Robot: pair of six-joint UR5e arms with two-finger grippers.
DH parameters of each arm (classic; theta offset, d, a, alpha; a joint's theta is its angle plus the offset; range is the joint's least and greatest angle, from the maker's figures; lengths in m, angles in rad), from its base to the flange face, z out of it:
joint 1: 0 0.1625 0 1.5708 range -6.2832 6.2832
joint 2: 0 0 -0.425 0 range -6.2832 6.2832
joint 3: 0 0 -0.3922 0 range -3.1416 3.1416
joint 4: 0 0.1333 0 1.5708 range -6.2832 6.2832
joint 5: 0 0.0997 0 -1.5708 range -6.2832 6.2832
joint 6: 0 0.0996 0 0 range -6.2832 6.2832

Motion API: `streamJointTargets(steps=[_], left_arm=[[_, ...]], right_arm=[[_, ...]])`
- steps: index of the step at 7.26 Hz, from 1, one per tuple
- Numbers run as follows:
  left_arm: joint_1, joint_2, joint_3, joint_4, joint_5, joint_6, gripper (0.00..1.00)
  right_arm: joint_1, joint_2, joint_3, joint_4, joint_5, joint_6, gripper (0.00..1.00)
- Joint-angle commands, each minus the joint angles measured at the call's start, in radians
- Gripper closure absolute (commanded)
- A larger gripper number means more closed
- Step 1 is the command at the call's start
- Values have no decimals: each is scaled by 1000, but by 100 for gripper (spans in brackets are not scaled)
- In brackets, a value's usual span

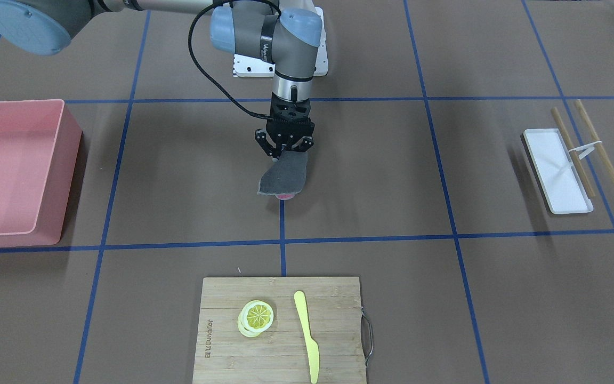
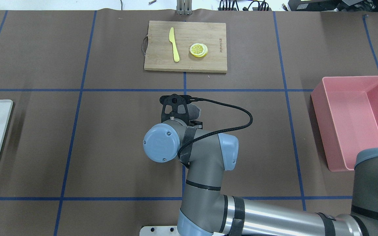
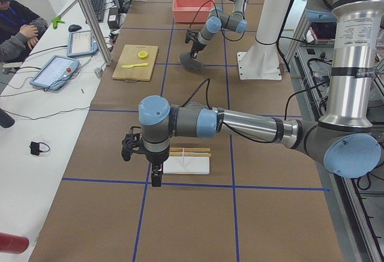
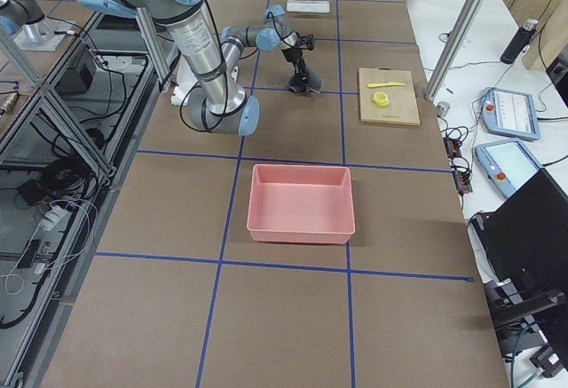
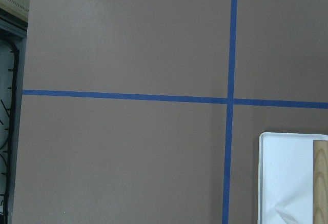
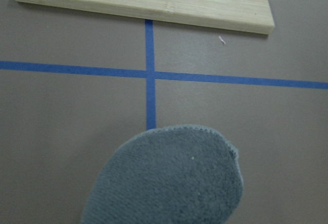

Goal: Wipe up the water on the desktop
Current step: 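Wipe the towel back toward the table center with the right gripper, then wipe the towel toward the bin and back again with the right gripper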

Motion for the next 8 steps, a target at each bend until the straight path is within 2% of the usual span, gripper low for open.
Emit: streamJointTargets(steps=[1, 3, 4, 6, 7, 8], left_arm=[[0, 0, -1, 0, 0, 0, 1], [-1, 0, -1, 0, 0, 0, 1], [0, 0, -1, 0, 0, 0, 1], [0, -1, 2, 0, -23, 0, 1], [0, 0, 2, 1, -35, 0, 1], [0, -1, 1, 1, -37, 0, 1]], right_arm=[[31, -86, 50, -21, 13, -121, 100], [117, -341, 288, -32, 74, -291, 100], [160, -393, 333, -79, 76, -371, 100], [232, -544, 379, -84, 79, -502, 100], [258, -645, 458, -84, 79, -563, 100], [265, -705, 496, -85, 79, -582, 100]])
